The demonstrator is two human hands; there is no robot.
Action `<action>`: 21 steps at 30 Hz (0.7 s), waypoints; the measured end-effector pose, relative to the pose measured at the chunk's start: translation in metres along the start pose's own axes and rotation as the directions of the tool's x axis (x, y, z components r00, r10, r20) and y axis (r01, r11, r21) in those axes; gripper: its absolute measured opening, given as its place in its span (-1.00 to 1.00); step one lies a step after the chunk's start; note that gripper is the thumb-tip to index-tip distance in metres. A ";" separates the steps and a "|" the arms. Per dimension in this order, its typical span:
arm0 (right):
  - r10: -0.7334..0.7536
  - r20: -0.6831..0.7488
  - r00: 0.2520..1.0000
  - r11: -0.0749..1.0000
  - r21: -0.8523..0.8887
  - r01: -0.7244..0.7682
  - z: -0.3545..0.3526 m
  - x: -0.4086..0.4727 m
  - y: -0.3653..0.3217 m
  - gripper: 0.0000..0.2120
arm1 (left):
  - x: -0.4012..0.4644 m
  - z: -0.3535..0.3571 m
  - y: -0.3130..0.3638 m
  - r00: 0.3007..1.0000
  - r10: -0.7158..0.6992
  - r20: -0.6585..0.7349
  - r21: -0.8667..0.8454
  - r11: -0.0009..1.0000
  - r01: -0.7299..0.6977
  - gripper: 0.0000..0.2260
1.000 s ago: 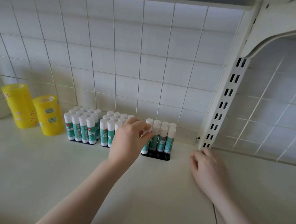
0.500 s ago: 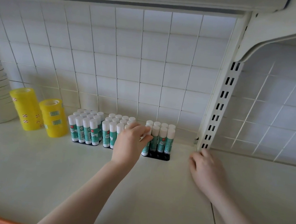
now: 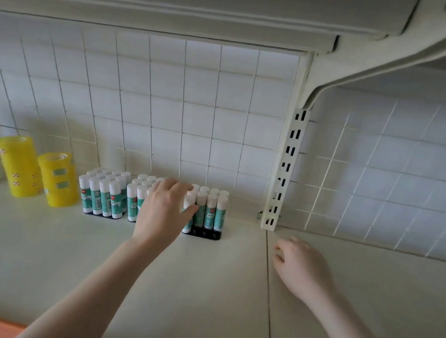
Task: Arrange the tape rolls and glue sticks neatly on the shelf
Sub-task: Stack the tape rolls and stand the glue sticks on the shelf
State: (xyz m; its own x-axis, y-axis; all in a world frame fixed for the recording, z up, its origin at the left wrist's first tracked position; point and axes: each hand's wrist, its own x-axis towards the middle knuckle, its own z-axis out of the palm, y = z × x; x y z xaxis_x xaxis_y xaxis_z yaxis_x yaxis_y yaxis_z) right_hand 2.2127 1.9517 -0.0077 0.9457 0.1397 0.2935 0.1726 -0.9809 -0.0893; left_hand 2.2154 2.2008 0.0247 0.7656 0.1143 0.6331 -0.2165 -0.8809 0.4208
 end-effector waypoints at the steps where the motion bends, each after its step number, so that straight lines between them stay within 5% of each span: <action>1: 0.023 -0.019 1.000 1.000 0.008 -0.023 -0.004 -0.009 0.008 -0.78 | -0.005 -0.003 0.004 1.000 0.007 -0.018 -0.008 1.000 -0.007 -0.72; 11: 0.334 -0.235 0.913 0.941 0.025 -0.338 -0.047 -0.142 0.066 -0.79 | -0.081 -0.004 0.065 0.981 0.154 0.118 -0.109 0.984 -0.141 -0.73; 21: 0.411 -0.452 0.792 0.878 -0.038 -0.477 -0.087 -0.271 0.184 -0.86 | -0.144 0.035 0.213 0.918 0.283 0.278 -0.252 0.944 -0.214 -0.74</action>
State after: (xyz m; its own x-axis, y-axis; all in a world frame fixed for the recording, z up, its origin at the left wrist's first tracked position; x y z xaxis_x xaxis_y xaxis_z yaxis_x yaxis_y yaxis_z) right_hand 1.9641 1.7212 -0.0214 0.6952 -0.3534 0.6260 -0.3102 -0.9330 -0.1823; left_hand 2.0797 1.9809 0.0004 0.8099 -0.2714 0.5200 -0.5209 -0.7403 0.4250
